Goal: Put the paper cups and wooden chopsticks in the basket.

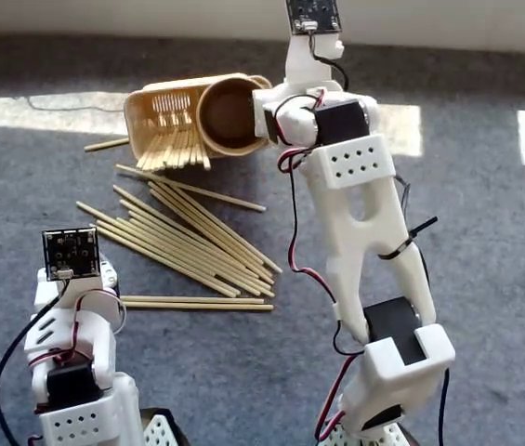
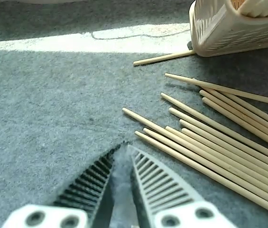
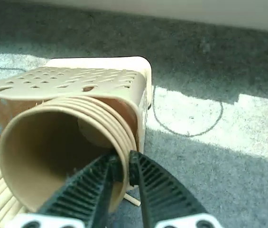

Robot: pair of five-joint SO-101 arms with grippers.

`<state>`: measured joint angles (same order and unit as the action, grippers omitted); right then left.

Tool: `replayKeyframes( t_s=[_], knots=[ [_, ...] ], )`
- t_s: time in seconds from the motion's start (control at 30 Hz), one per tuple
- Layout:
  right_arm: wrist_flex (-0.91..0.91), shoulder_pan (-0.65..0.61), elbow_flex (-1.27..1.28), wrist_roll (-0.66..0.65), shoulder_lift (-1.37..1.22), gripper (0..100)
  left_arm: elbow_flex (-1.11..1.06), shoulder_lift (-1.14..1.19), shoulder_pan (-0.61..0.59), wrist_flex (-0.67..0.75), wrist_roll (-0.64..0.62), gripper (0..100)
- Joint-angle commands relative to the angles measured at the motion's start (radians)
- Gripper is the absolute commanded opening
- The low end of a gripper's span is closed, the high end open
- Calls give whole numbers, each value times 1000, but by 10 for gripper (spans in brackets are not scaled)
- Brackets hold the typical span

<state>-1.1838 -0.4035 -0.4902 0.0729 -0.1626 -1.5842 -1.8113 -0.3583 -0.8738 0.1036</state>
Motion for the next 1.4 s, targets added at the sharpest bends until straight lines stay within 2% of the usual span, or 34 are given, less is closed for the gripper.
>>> replayKeyframes(
  t_s=[0.0,0.17,0.7,1.03,1.2,1.3,1.37],
  knots=[
    [53,8,-48,-38,7,30,7,-12,-7,-3,8,8],
    [47,15,-36,-38,5,135,7,-12,-7,-3,9,8],
    [2,24,19,-43,-76,135,7,-12,-10,-3,9,8],
    [-269,15,-21,-46,-76,135,16,-12,-7,-3,9,14],
    [-447,12,-134,-66,-73,135,88,-12,-1,-71,6,144],
    [-579,13,-234,-147,-73,135,128,-12,53,-112,9,159],
    [-581,27,-282,-166,-42,135,142,-12,108,-126,20,162]
  ],
)
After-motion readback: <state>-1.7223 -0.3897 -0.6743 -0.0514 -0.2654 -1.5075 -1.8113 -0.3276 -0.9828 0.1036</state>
